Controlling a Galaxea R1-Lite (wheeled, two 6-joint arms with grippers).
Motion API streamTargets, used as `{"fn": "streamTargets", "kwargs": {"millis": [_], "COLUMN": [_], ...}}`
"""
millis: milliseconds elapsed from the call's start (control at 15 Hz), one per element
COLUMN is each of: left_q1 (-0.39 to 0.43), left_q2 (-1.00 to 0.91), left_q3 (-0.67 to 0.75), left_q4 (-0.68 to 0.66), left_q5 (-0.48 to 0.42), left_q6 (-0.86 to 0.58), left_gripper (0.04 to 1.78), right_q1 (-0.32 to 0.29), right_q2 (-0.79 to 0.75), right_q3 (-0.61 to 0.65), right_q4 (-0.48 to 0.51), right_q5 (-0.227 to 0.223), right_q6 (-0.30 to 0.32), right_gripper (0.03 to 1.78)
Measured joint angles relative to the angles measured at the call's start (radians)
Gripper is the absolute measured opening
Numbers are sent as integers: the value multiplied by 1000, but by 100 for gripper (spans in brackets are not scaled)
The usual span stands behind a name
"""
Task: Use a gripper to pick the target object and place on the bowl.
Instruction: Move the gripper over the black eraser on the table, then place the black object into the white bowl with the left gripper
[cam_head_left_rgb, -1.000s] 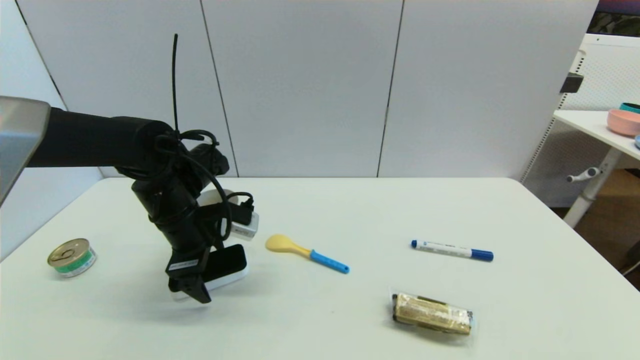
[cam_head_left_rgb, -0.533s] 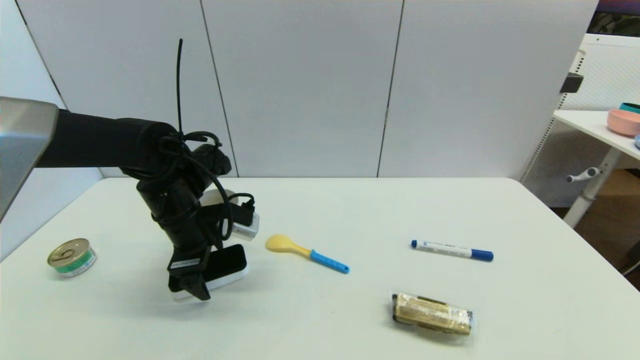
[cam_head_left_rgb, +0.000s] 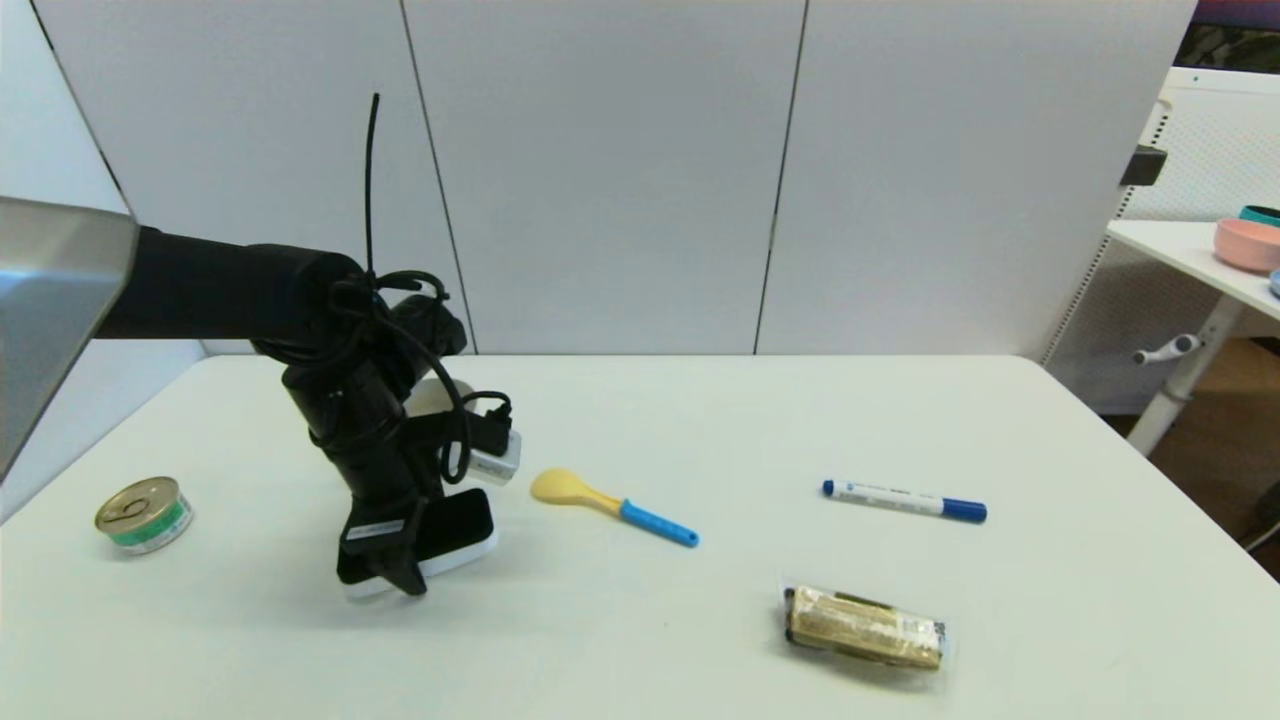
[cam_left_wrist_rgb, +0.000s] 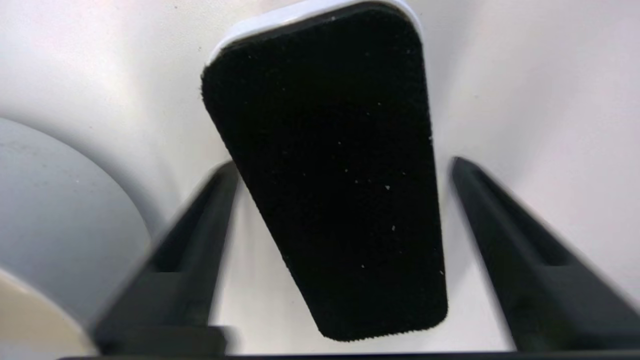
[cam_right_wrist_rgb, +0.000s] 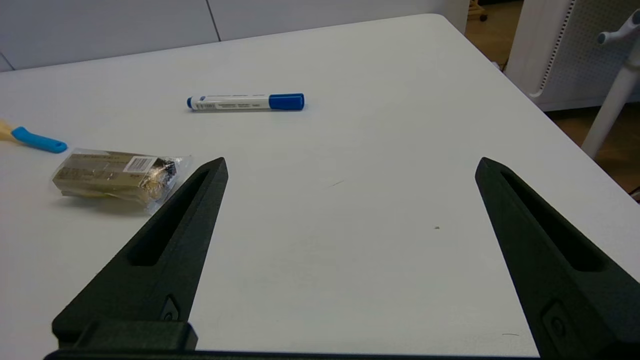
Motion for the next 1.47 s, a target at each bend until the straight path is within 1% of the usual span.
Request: {"fn": "streamTargets", "kwargs": {"millis": [67,133,200,467,667,1000,1200,1467], "left_q1": [0,0,0,2,3,32,71,126], "left_q2": [4,7,9,9,-26,-194,-276,-271], "left_q3": [0,0,0,1,-3,-21,-109,-322], "left_q4": [-4,-7,-7,-5,6,43,44,39], "left_q5": [-2,-3,-3,-10,-13,-10,-5,-16], "left_q6": [0,0,-1,1,0,-5,-26,-30], "left_gripper": [118,107,102,99,99,99,99,99], "right_q1": [0,0,0,0,0,0,0,0], "right_q2": [0,0,0,0,0,0,0,0], "right_q3": [0,0,0,0,0,0,0,0], "right_q4": [0,0,0,0,0,0,0,0], "right_q5": [0,0,0,0,0,0,0,0], "right_q6": [0,0,0,0,1,0,0,1], "right_gripper": [171,171,171,171,171,171,171,171]}}
